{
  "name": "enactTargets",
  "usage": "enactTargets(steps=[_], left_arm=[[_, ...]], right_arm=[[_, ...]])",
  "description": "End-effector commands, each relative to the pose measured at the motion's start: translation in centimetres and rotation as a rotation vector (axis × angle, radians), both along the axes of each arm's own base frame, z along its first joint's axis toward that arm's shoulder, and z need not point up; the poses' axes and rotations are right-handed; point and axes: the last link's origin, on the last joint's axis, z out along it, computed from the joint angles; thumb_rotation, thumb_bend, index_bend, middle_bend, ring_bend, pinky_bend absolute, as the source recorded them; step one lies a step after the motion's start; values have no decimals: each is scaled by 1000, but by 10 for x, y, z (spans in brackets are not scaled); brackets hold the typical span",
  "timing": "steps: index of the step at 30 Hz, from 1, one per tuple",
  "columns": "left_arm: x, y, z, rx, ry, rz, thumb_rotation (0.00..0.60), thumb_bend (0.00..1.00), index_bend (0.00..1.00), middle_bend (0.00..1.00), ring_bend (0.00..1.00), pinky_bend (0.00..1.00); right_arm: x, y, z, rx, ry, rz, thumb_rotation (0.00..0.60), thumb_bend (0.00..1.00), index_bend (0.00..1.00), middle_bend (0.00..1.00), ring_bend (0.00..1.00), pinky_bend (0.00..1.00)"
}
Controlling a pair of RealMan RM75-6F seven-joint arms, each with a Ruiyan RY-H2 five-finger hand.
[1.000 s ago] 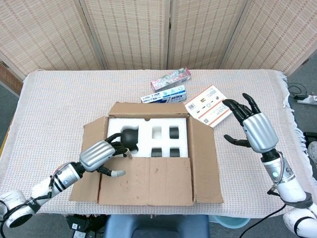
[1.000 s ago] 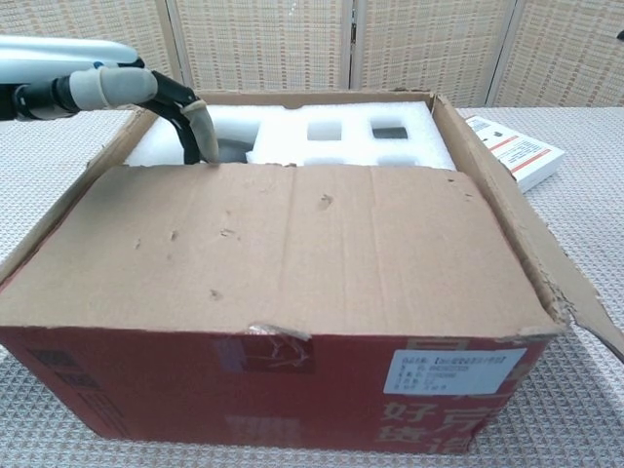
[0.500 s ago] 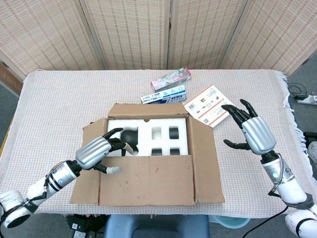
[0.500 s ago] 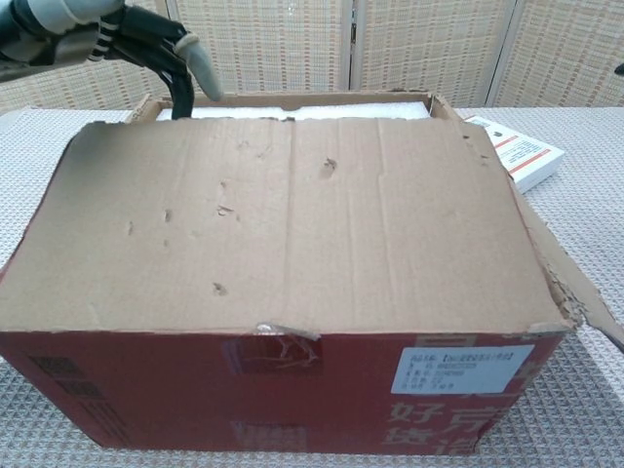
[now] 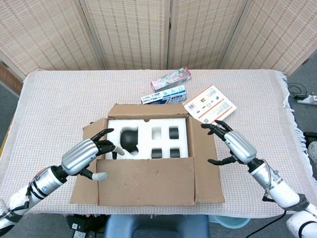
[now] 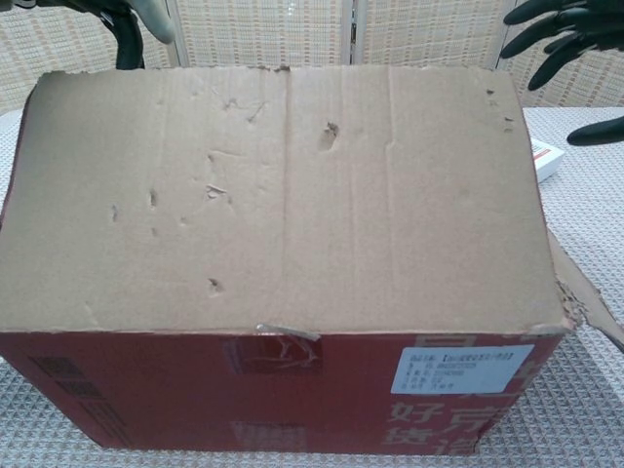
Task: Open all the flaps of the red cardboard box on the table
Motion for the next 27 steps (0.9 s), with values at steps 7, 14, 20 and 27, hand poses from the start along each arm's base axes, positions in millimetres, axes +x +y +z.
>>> enactTargets(steps=[7, 14, 20, 27], left_arm=[[-1, -4, 8, 18, -3, -5, 0, 163, 345, 531, 388, 0], [-3, -2, 19, 53, -29, 20, 0, 163, 308, 508, 334, 0], [-9, 4, 33, 116, -43, 64, 0, 164, 285, 407, 240, 0], [-30, 19, 50, 204, -15, 179, 0, 164, 278, 389, 223, 0]], right_arm=[[20, 18, -18, 465, -237, 11, 600, 200, 91, 184, 260, 36], [19, 25, -12, 645, -366, 40, 600, 200, 91, 179, 260, 36], [18, 30, -9, 692, -397, 80, 600, 200, 91, 179, 261, 36], [23, 44, -3, 760, -431, 141, 600, 199, 91, 179, 261, 36]])
